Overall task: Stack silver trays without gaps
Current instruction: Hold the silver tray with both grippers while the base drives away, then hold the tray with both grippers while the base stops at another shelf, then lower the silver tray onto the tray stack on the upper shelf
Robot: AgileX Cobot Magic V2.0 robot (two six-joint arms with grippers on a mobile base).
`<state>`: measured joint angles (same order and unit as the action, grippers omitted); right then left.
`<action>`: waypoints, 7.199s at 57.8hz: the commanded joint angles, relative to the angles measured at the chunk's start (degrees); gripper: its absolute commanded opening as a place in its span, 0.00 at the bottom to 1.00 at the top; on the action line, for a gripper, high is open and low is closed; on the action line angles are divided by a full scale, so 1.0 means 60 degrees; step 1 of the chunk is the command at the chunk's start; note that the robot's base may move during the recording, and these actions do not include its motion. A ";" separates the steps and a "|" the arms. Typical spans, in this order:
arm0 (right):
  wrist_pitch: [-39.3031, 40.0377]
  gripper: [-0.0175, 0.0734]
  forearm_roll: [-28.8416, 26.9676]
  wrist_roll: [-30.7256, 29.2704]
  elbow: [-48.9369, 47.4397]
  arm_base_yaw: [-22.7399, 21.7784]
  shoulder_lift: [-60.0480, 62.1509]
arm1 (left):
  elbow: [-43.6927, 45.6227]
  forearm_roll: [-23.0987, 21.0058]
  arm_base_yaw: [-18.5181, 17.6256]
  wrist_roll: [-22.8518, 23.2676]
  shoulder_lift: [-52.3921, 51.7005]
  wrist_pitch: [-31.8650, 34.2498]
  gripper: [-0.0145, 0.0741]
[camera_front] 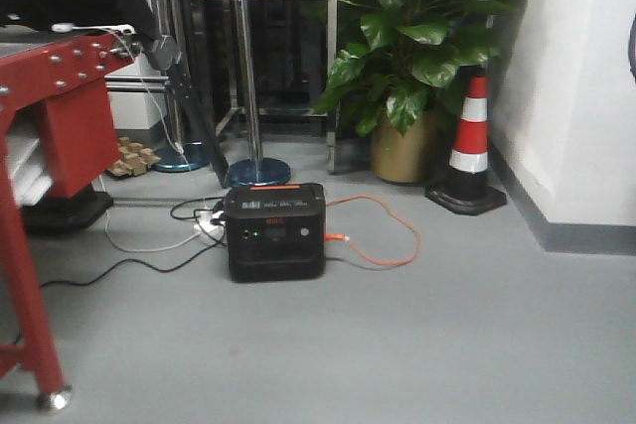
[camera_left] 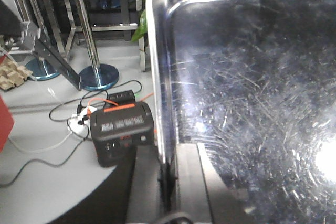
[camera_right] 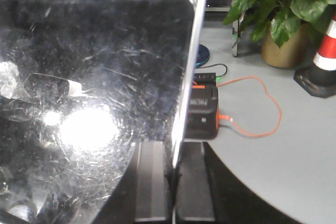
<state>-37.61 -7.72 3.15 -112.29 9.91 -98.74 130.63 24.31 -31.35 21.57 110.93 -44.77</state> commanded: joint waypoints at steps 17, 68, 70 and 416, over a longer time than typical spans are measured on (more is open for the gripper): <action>0.0395 0.11 0.0150 -0.0186 -0.0113 -0.0027 0.0183 | 0.0080 0.0324 0.0063 -0.0060 -0.0144 0.0204 0.16; 0.0422 0.11 0.0150 -0.0186 -0.0113 -0.0027 -0.0091 | 0.0080 0.0324 0.0063 -0.0060 -0.0144 0.0204 0.16; 0.0422 0.11 0.0150 -0.0186 -0.0113 -0.0027 -0.0091 | 0.0080 0.0324 0.0063 -0.0060 -0.0144 0.0204 0.16; -0.4012 0.10 0.0793 -0.1239 -0.1232 0.0951 0.2388 | 0.0087 0.0056 0.0059 -0.0660 -0.2632 -0.3525 0.15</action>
<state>-64.31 -3.64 -2.51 -119.90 14.38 -89.25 130.76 24.53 -31.35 17.84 99.09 -67.25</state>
